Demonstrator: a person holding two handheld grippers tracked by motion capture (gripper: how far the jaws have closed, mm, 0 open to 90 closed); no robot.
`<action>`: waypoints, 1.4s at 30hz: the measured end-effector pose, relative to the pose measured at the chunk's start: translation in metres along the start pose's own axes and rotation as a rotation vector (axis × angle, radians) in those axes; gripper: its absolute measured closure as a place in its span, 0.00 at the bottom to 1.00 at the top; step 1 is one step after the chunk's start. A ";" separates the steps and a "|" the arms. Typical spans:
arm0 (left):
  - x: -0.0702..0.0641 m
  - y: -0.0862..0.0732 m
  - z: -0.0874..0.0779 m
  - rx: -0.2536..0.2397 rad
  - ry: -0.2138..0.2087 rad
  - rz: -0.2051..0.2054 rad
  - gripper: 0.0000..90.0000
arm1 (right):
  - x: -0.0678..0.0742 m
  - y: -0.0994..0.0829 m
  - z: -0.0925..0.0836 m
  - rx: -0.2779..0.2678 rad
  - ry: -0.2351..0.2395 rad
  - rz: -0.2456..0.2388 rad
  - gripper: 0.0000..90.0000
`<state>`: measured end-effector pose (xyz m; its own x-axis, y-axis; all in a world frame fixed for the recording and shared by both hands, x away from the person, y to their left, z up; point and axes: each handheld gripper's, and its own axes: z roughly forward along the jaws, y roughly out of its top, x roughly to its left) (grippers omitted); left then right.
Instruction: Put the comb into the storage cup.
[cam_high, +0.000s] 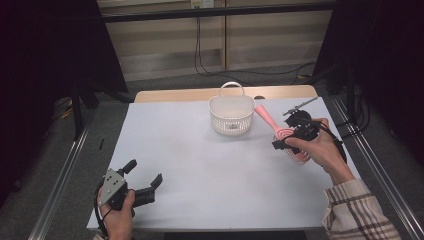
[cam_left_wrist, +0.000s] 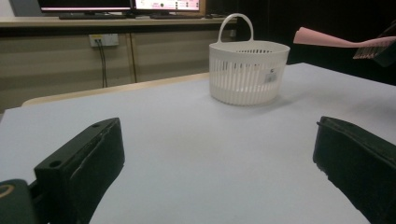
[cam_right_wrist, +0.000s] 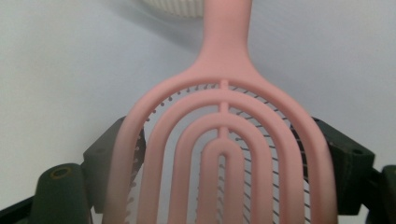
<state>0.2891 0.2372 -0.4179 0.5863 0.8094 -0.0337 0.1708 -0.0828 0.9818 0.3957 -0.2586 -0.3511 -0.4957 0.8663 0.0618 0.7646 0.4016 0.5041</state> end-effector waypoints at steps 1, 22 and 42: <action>-0.001 0.000 0.000 -0.002 -0.002 0.006 0.03 | 0.002 0.000 0.000 -0.006 0.008 -0.002 0.22; -0.004 0.009 0.013 0.078 -0.065 0.038 0.06 | 0.035 -0.001 -0.010 -0.081 0.072 -0.136 0.22; -0.013 0.022 0.037 0.160 -0.174 0.123 0.03 | 0.066 -0.007 -0.003 -0.078 0.138 -0.265 0.22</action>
<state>0.3145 0.2037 -0.4032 0.7355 0.6764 0.0392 0.2045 -0.2768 0.9389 0.3568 -0.2054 -0.3480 -0.7293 0.6833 0.0331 0.5696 0.5797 0.5827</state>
